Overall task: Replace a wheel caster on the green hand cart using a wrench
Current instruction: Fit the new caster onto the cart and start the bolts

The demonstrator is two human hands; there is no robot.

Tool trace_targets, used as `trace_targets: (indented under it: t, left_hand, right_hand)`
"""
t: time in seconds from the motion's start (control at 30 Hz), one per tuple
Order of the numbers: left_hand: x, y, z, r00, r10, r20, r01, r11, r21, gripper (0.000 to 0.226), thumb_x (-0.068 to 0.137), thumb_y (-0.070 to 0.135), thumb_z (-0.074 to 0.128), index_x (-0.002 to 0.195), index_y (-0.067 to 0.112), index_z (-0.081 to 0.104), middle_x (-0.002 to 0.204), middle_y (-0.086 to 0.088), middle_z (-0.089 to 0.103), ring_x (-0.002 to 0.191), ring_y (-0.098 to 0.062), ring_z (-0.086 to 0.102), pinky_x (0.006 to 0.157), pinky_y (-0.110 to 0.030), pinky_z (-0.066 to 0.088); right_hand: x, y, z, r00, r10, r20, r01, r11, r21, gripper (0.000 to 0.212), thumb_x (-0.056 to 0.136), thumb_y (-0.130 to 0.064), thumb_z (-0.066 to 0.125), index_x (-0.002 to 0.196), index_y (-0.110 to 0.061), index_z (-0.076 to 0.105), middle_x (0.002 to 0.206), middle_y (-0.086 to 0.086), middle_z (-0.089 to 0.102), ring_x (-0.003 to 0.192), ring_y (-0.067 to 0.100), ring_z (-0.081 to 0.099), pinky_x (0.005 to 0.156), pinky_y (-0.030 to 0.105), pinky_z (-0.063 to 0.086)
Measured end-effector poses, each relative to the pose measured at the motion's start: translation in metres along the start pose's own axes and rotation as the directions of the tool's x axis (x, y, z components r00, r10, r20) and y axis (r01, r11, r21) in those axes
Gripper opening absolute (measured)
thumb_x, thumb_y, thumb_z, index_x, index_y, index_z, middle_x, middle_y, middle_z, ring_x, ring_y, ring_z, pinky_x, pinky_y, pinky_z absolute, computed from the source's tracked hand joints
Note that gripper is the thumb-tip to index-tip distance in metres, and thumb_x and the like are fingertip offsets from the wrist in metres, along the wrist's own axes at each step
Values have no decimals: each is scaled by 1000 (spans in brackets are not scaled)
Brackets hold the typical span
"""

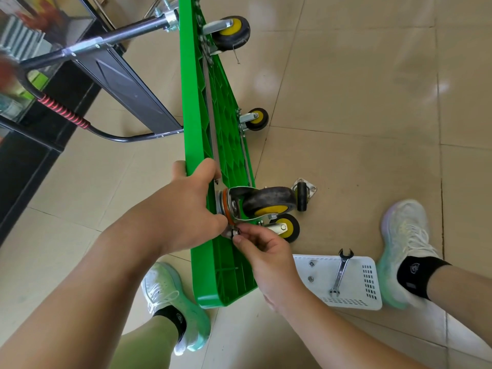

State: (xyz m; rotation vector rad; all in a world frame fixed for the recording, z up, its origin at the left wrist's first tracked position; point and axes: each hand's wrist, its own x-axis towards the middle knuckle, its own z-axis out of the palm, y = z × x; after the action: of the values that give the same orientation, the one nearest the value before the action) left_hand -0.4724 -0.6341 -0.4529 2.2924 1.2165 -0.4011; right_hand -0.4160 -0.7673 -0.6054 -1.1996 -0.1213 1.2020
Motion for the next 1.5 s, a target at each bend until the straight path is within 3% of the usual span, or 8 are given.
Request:
trace_targets:
  t: [0.3,0.47,0.67,0.97,1.17,1.33,1.4,1.5]
  left_hand:
    - [0,-1,1,1000,-2,-4,2,1000,1,52,82,28,72,119,37,36,105,10,29,73,-27,62,71,-36,56]
    - [0,-1,2,1000,15,-18,-15,1000,-4,51,83,27,71,120,36,36,104,15,28,73,-25,60,65,-28,51]
    - [0,-1,2,999,22,-26,-22,1000,-7,50,84,26,70,120,35,36,103,14,27,73,-25,60,65,-29,50]
    - [0,-3,2,999,25,-27,-26,1000,-9,52,83,26,71,122,33,37,106,4,30,73,-26,60,66,-31,50]
    - [0,-4,3,999,24,-32,-25,1000,-4,51,84,26,70,122,34,36,102,9,28,71,-24,58,57,-25,42]
    - [0,-4,3,999,27,-34,-26,1000,1,51,84,27,69,122,33,36,103,6,28,71,-24,58,56,-23,42]
    - [0,-3,3,999,29,-32,-29,1000,-4,51,84,27,70,122,33,36,103,7,28,71,-24,58,57,-23,43]
    - [0,-3,4,999,35,-34,-35,999,-6,52,83,27,70,122,33,36,103,7,28,72,-25,59,61,-26,47]
  right_hand:
    - [4,-8,-6,999,27,26,-25,997,-75,12,85,-12,78,96,-16,80,94,7,78,95,22,74,87,35,59]
    - [7,-4,-5,1000,4,2,-3,987,-160,9,83,-26,82,87,-19,79,89,9,76,92,31,71,88,51,58]
    - [2,-3,5,998,56,-26,-54,997,60,25,77,-19,81,97,-6,75,99,18,74,102,40,68,94,50,57]
    - [3,-3,-2,999,5,-34,-8,995,-102,13,88,-5,74,91,-17,77,90,7,77,90,22,72,85,34,58]
    - [7,0,0,999,-26,-42,19,985,-172,6,86,-18,78,82,-21,74,87,10,73,83,21,66,86,45,56]
    - [3,0,4,998,-27,-61,21,995,-97,11,88,-7,74,93,-16,76,93,10,74,90,24,69,89,39,57]
    - [3,0,4,996,-39,-83,27,990,-142,2,87,-14,76,87,-16,77,88,12,74,85,25,69,84,44,57]
    - [4,0,3,992,-86,-88,63,969,-240,18,85,-31,79,77,-16,74,80,13,71,76,27,66,76,50,55]
